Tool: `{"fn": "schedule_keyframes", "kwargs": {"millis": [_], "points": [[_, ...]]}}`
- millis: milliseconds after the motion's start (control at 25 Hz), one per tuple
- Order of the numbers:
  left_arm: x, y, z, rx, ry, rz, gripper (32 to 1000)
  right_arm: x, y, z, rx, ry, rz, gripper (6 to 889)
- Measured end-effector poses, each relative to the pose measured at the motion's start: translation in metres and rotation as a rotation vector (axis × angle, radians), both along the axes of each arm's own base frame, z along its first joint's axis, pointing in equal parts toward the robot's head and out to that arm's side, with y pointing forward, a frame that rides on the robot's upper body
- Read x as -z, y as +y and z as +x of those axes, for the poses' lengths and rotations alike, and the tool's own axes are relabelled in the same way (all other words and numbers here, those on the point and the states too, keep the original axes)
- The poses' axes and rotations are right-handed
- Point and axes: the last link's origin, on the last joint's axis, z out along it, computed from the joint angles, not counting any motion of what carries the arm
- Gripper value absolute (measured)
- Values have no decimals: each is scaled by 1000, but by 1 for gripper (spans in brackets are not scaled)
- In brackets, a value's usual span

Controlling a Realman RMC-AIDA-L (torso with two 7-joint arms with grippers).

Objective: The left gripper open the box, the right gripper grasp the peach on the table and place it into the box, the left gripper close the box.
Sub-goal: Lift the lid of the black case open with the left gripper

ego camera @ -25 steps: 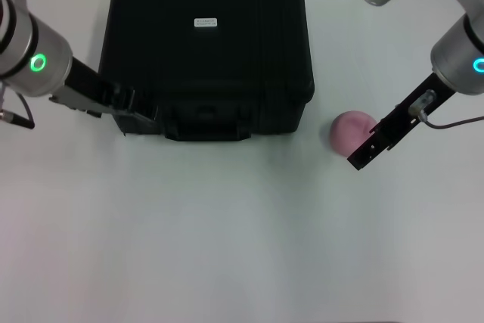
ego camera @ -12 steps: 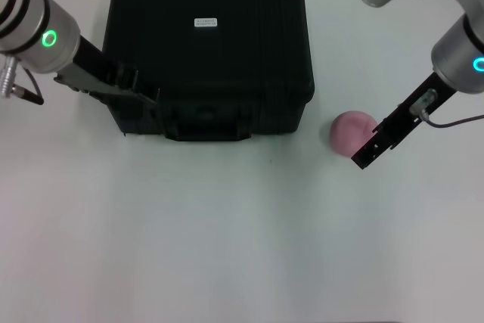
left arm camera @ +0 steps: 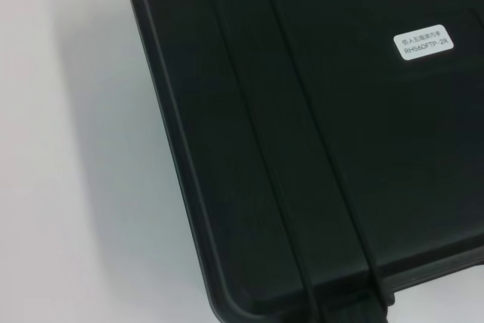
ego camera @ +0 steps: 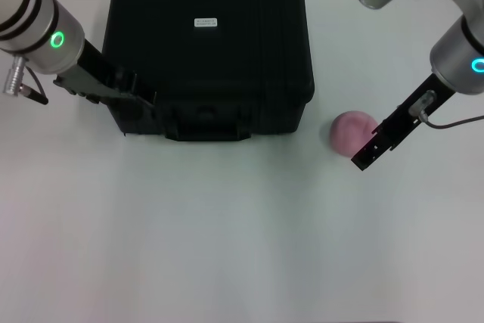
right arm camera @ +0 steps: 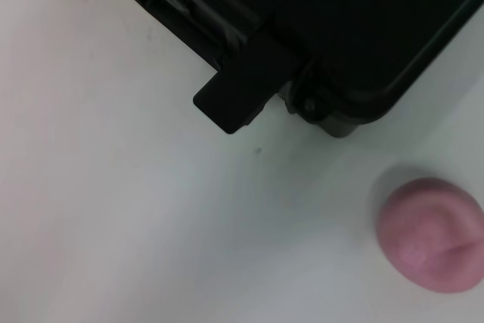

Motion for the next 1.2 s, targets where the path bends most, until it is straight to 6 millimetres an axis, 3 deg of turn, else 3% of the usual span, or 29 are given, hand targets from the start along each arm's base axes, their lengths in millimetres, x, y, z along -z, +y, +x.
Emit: {"fn": "schedule_keyframes", "kwargs": {"millis": [1000,1200], "points": [[11,6,-3,-18,11,-14,861,0,0,0,-1,0,-2,828],[12,6,-2,-13,13,-17,788,0,0,0,-2,0,-2,825]]}}
